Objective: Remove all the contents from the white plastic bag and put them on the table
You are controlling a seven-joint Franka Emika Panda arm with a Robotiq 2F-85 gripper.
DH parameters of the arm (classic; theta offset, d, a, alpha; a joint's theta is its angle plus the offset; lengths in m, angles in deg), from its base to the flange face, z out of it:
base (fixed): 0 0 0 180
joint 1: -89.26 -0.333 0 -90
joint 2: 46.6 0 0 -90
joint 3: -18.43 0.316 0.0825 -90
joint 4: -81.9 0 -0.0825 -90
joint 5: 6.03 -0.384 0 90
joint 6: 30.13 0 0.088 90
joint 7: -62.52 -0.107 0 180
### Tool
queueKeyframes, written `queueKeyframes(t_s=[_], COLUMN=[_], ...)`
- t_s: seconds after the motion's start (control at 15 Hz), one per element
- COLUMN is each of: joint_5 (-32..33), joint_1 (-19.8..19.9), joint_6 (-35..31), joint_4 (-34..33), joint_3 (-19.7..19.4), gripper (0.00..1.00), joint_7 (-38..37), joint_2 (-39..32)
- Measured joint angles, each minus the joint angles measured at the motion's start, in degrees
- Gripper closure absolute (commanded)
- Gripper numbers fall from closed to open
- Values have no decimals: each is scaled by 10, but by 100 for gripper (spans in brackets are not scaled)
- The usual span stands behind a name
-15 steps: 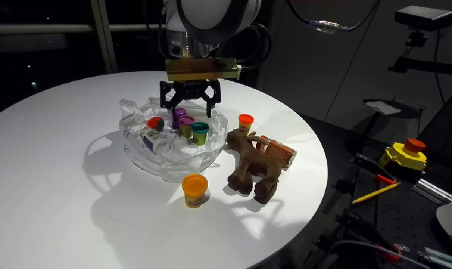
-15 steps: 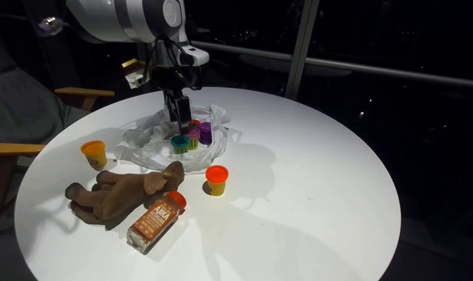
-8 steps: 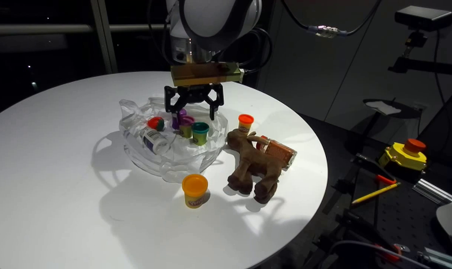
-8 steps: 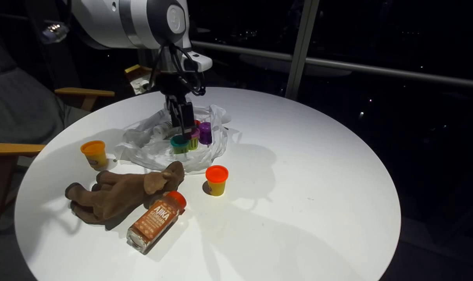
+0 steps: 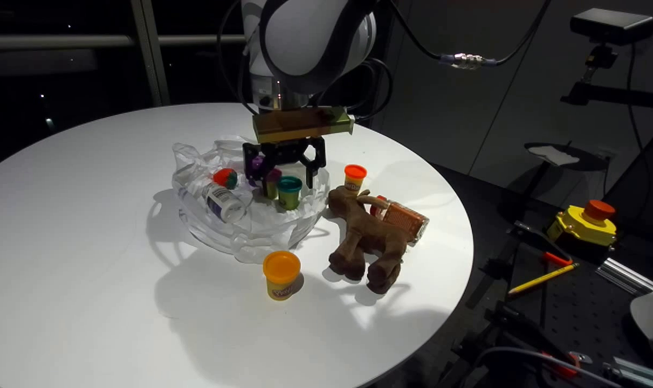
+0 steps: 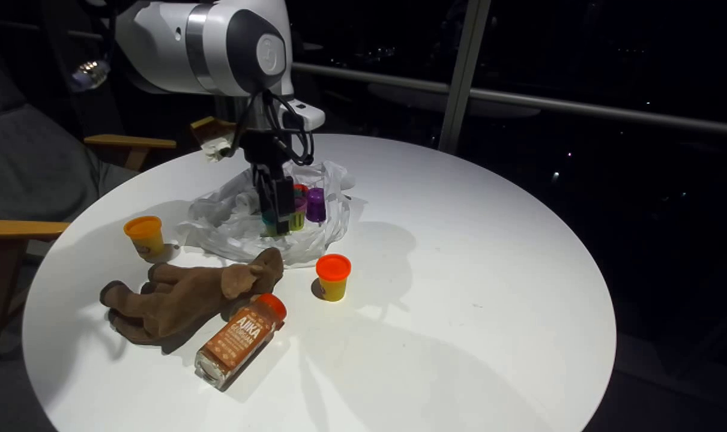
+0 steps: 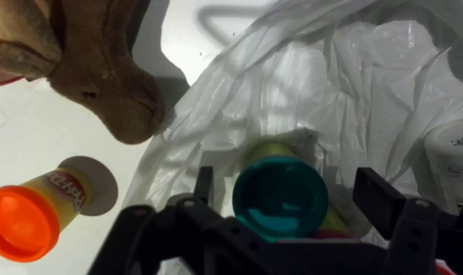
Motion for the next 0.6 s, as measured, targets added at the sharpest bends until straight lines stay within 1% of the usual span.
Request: queueKeyframes(t_s=[0.07, 0.27, 0.33, 0.6], joint_5=[-1, -3, -3, -6], joint_1=[0, 1, 2, 2], joint_6=[0, 0, 0, -1], joint_4=[0, 0, 0, 0], joint_3=[0, 0, 0, 0], gripper=[47, 69, 73, 73], joint_7=[1, 2, 2, 2], joint_2=[0, 0, 0, 4])
